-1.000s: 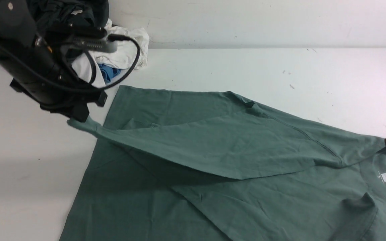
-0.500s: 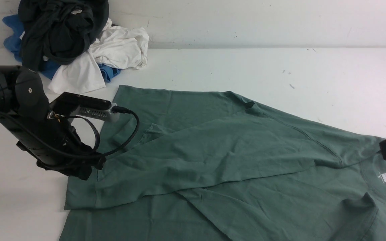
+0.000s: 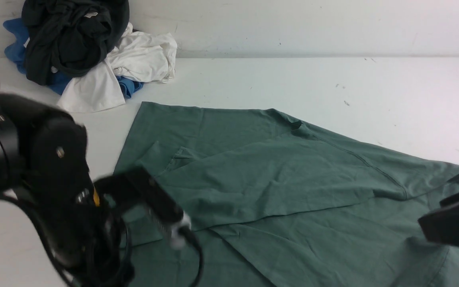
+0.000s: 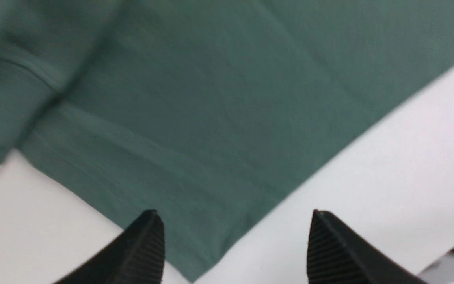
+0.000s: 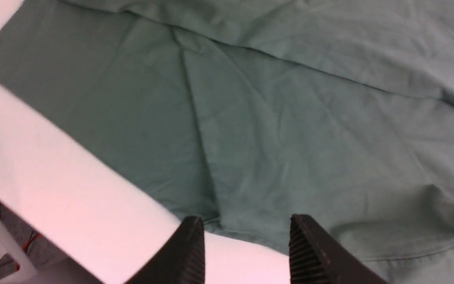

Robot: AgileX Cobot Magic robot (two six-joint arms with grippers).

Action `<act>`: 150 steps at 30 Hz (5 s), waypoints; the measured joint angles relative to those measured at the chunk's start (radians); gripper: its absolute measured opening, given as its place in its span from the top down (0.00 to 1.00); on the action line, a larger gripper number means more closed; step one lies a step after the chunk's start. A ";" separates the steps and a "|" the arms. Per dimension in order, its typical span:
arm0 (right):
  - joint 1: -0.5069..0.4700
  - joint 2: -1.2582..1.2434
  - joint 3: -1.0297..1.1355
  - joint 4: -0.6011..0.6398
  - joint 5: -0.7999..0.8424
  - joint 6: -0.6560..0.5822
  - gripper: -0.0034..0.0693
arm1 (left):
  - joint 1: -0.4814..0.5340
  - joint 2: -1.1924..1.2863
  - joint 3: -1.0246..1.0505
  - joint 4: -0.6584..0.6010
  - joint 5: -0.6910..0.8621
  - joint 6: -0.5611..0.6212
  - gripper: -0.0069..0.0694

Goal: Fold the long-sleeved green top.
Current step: Use both arms simultaneously to clamp the lower edge of the clothing fabric, then use both arms to drag the lower edge of the fabric forward and fold it over the upper edge

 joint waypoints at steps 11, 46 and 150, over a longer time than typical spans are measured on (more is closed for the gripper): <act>0.096 -0.019 0.131 -0.033 0.003 0.000 0.56 | -0.034 0.063 0.222 0.113 -0.245 0.115 0.33; 0.095 0.272 0.382 -0.186 -0.183 -0.314 0.22 | -0.037 0.006 0.252 0.123 -0.146 0.096 0.90; -0.383 1.127 -0.597 -0.463 -0.405 0.060 0.53 | 0.364 0.769 -1.043 0.351 -0.222 -0.418 0.35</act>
